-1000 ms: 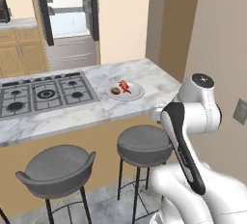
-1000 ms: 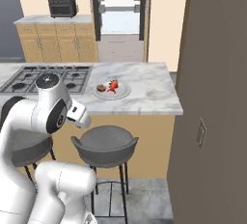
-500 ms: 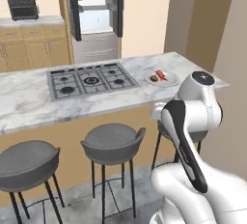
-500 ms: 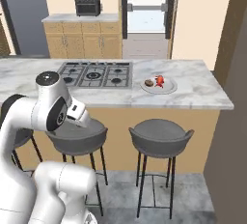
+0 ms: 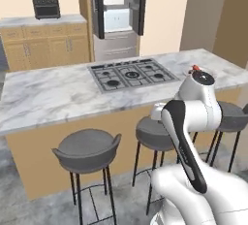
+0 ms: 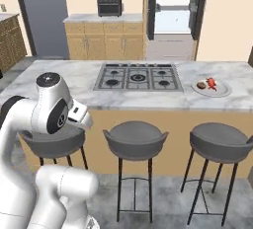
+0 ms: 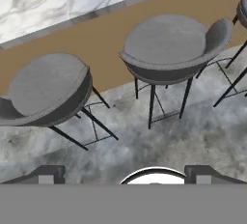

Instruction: Take the cheese, fish, and mushroom from the fridge and place them on the plate on the dining counter to create an appetizer plate.

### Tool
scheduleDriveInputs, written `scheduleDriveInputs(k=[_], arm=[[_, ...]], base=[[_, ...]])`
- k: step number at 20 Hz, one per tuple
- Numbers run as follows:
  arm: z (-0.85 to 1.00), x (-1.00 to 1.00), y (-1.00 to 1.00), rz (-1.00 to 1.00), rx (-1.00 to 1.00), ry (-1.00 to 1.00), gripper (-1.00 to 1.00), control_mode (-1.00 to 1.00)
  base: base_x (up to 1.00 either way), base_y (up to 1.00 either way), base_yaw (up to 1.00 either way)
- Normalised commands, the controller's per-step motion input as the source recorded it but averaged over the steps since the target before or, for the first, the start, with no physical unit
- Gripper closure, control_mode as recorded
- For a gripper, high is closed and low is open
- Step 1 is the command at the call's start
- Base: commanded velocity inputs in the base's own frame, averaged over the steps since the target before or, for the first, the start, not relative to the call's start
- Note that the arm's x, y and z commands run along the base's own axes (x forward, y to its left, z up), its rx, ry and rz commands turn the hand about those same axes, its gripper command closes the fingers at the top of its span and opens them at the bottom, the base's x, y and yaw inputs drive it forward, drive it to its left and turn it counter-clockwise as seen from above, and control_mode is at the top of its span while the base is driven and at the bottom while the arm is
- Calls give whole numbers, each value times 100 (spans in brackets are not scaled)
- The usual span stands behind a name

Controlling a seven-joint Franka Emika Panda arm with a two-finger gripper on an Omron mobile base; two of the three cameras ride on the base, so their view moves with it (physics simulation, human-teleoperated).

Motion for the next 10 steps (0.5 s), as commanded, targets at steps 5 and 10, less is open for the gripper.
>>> scheduleDriveInputs(k=[5,10], arm=[[0,0,0,0,0,0,-100,100],[0,0,0,0,0,0,-100,100]], base=[[0,100,0],[0,100,0]])
